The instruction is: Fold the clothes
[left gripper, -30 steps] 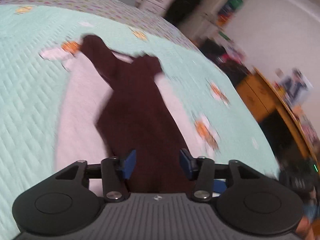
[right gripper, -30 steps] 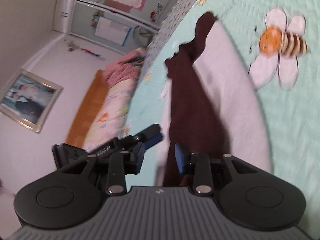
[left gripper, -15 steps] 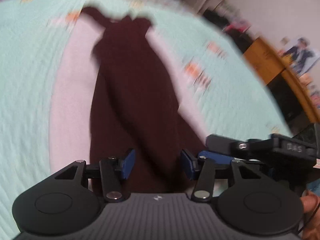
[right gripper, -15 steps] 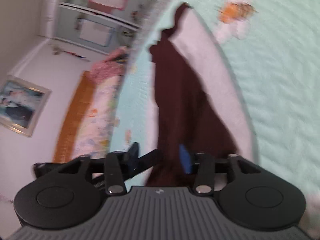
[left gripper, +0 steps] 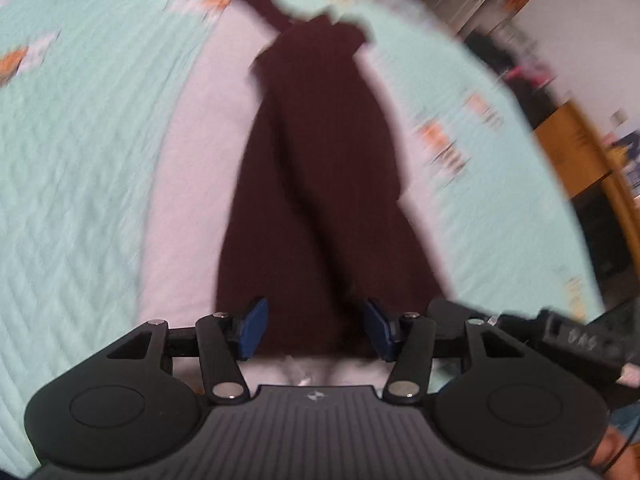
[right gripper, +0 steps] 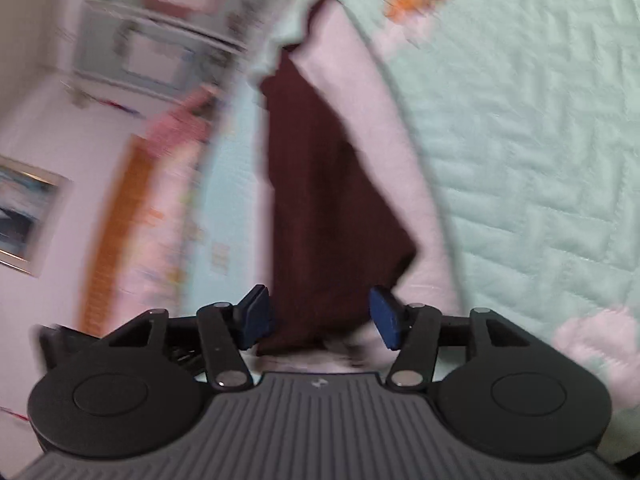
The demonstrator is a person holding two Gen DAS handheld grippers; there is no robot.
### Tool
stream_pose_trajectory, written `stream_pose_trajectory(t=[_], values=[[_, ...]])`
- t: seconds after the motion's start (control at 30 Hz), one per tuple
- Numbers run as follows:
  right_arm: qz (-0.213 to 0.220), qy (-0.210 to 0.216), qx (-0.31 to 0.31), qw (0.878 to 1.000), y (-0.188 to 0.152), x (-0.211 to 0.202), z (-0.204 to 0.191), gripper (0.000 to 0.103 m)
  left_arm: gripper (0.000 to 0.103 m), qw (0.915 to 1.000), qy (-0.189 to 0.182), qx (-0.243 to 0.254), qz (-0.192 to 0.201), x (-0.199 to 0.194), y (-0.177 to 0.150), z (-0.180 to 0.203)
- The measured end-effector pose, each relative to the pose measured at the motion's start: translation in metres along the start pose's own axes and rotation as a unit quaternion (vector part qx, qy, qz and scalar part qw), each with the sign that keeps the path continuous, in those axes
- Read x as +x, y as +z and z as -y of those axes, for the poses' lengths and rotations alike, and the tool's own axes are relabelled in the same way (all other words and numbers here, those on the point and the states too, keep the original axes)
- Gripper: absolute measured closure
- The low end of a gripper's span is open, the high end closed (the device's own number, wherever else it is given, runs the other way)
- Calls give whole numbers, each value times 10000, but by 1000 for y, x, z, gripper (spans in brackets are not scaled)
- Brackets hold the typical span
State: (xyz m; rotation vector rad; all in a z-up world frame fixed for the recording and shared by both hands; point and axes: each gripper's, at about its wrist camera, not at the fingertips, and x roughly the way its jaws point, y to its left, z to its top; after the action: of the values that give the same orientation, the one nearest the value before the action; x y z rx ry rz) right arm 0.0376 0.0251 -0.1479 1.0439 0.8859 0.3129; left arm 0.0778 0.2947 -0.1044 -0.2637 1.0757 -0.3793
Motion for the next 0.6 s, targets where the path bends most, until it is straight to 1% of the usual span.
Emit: stream_pose_trajectory(t=[0.07,0.17,0.3,0.4,0.47,0.53,0.6], values=[[-24,21,144,9999,-2,7,5,48,47,9998,-87,-93,153,-4,-5,-5],[-148,20,83,9999,-1,3,0,46,48,9995,-124,-240,150,-11,-3,-6],[-67,217,24,9997,-4,-18,-3,44,47,9983,-267,-358,386,-34,1,-5],[52,330,-96,9994,-6,-38,-2,42,47,9960,-461,-321,701,-52,-3,-6],[176,320,-192,9991,-5,-49,0,38,47,9940,-458,-330,933,-60,-5,-12],[305,219,-242,9990,0,-57,4,32,47,9922,-301,-433,1129,-65,-4,-24],[423,115,-232,9988,4,-64,9,32,47,9898,-79,-674,1254,-67,-4,-41]])
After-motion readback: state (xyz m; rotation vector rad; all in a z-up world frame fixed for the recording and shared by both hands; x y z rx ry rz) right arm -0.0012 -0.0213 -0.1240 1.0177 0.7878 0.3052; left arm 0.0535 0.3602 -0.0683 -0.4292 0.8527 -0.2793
